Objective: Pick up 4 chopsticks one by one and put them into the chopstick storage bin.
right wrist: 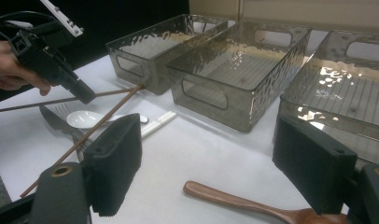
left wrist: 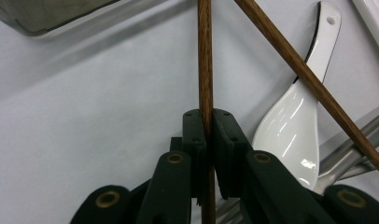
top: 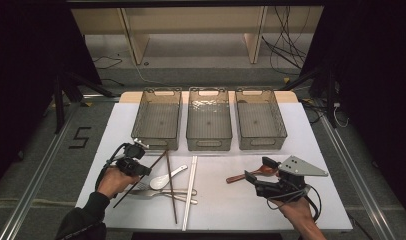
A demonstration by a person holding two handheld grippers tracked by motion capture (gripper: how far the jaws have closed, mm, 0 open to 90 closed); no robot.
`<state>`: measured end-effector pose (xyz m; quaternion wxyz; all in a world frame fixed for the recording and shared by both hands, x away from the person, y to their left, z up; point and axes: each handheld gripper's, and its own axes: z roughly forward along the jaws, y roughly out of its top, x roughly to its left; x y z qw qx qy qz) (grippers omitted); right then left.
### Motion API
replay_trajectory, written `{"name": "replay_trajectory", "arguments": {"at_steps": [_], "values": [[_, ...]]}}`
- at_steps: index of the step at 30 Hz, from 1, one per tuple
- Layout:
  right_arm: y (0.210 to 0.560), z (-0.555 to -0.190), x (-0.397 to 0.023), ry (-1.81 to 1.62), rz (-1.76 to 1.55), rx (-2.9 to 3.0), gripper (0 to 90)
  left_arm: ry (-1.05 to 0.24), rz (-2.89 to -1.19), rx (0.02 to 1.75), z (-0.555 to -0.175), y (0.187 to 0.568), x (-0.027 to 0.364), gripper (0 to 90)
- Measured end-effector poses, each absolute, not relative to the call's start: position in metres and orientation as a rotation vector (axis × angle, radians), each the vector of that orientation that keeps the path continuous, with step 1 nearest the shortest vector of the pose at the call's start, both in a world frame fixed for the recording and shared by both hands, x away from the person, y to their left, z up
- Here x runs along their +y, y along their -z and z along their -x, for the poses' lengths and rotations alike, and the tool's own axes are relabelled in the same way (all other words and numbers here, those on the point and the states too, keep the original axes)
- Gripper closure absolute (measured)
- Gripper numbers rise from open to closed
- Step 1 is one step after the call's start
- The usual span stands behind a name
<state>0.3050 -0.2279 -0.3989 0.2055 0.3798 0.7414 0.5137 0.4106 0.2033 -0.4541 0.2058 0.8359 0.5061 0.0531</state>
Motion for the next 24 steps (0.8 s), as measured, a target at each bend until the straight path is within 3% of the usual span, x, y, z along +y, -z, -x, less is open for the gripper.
{"name": "replay_trajectory", "arguments": {"at_steps": [24], "values": [[0.398,-0.305,-0.228,-1.437,-1.057,2.065,24.7,-0.134,-2.305,1.426,-0.41,0.445,0.218,83.5]]}}
